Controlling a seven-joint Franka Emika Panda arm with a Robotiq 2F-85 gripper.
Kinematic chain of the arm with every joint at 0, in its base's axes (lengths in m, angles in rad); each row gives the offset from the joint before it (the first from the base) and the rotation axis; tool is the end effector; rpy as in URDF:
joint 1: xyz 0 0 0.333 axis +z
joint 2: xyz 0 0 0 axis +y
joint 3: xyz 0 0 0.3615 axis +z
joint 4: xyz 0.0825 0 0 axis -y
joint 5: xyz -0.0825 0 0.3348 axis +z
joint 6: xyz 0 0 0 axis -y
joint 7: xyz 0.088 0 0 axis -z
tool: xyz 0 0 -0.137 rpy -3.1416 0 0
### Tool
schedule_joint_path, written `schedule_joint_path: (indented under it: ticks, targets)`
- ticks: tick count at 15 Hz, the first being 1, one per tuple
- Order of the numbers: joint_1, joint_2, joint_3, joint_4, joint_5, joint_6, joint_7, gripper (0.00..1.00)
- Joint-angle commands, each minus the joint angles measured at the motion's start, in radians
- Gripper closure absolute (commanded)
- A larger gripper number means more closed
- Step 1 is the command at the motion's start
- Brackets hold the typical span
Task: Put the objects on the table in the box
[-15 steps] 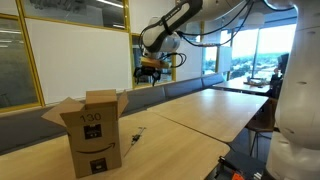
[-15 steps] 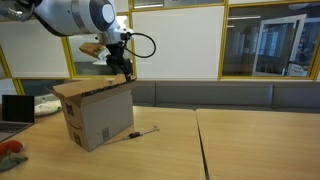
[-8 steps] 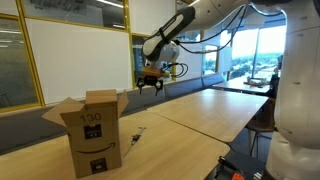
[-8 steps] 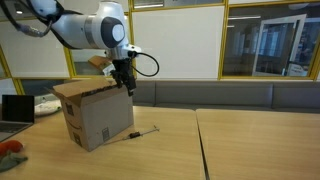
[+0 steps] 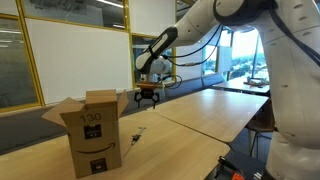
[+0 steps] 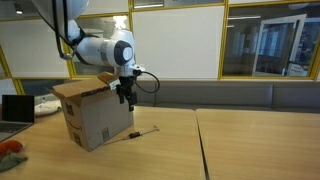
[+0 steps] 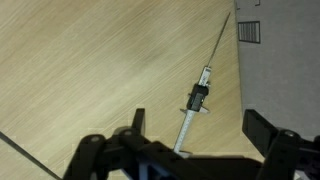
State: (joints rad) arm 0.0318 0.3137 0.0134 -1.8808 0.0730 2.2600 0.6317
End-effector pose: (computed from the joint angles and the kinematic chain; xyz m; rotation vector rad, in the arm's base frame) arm 0.6061 0.0304 0.3920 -2.9093 0.9510 -0.0630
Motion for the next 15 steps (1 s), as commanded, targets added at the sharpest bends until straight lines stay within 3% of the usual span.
schedule_joint_path:
  ticks: [1, 8, 15]
  targets:
    - [0.020, 0.127, -0.002, 0.152, 0.061, -0.057, -0.004, 0.00]
    - [0.020, 0.319, 0.009, 0.299, 0.177, -0.046, -0.023, 0.00]
    - [0.027, 0.465, -0.014, 0.418, 0.169, -0.067, 0.003, 0.00]
